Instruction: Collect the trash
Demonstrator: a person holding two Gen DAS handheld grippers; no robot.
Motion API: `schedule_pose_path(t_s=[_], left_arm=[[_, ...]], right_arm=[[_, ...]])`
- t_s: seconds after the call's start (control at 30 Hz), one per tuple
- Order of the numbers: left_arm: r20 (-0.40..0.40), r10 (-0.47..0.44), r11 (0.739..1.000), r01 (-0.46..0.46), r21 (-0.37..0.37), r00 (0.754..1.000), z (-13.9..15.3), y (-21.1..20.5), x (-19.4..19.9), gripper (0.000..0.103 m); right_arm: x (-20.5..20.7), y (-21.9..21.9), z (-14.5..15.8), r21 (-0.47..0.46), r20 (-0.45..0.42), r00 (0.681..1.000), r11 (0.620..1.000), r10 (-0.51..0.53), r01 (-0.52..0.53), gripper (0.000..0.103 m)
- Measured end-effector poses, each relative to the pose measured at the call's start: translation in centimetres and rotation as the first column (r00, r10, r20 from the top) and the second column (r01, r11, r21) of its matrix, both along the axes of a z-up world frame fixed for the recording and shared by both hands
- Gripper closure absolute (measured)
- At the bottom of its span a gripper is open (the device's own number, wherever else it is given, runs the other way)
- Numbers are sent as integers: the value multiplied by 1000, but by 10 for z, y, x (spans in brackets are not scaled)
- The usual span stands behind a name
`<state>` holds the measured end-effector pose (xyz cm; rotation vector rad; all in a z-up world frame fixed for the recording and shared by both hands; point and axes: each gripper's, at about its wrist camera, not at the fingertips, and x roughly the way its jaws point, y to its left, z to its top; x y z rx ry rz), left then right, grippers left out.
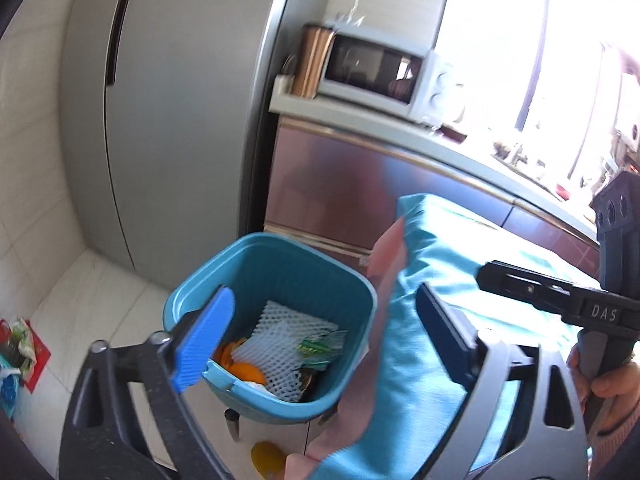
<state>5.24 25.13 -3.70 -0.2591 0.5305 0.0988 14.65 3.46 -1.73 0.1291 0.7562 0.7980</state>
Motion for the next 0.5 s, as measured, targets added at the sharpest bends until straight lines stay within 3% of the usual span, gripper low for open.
schedule_pose_path(t_s=[0.13,0.3,0.5], left_arm=[[52,-44,999,44,8,998,12,-27,-16,6],[91,-86,996,84,24,992,24,-65,-25,6],[137,-115,992,108,63,984,34,-111,-35,6]], right_arm=[[-26,-36,14,-4,94,993,998,-65,66,24],[-64,-79,28,-19,226,959,984,-169,177,10],[-105,-130,32,2,324,898,949,-298,315,7]])
